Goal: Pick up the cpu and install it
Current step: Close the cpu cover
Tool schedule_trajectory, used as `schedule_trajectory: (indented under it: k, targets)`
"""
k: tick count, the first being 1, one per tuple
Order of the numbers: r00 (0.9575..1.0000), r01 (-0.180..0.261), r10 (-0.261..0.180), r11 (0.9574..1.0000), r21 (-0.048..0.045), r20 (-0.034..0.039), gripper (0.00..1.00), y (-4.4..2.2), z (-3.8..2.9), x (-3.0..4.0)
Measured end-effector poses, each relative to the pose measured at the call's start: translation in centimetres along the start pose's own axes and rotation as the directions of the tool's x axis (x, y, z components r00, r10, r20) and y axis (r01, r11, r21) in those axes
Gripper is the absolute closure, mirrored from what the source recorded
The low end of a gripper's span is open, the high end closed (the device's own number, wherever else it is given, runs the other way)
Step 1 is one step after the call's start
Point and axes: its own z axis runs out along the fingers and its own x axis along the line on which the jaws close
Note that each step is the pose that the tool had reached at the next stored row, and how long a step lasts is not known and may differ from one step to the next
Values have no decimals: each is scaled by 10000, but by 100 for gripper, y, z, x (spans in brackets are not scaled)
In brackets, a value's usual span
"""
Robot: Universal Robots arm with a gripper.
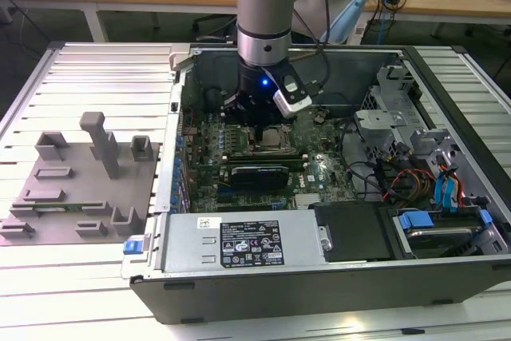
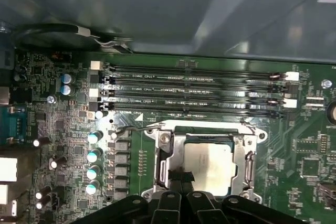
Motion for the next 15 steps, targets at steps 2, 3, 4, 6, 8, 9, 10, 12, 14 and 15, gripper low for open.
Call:
schedule_trajectory:
  k: [2,3,4,6,8,9,10,12,14,15]
  targets:
    - [10000,-11,11,10000,-2,0,89,8,14,21]
    - [10000,-16,16,10000,-4,1,89,12,22,34]
    - [10000,-21,21,10000,-5,0,89,15,29,44]
    - [10000,-26,26,10000,-6,1,89,20,49,55]
    - [10000,-28,28,10000,-9,1,89,20,64,57]
    - [10000,-29,29,10000,-10,1,89,20,64,57]
    - [10000,-29,29,10000,-11,2,89,20,64,57]
    - [10000,-29,29,10000,-11,2,89,21,76,57]
    - [10000,-29,29,10000,-8,-1,89,20,77,58]
    - [10000,-29,29,10000,-10,0,89,21,79,58]
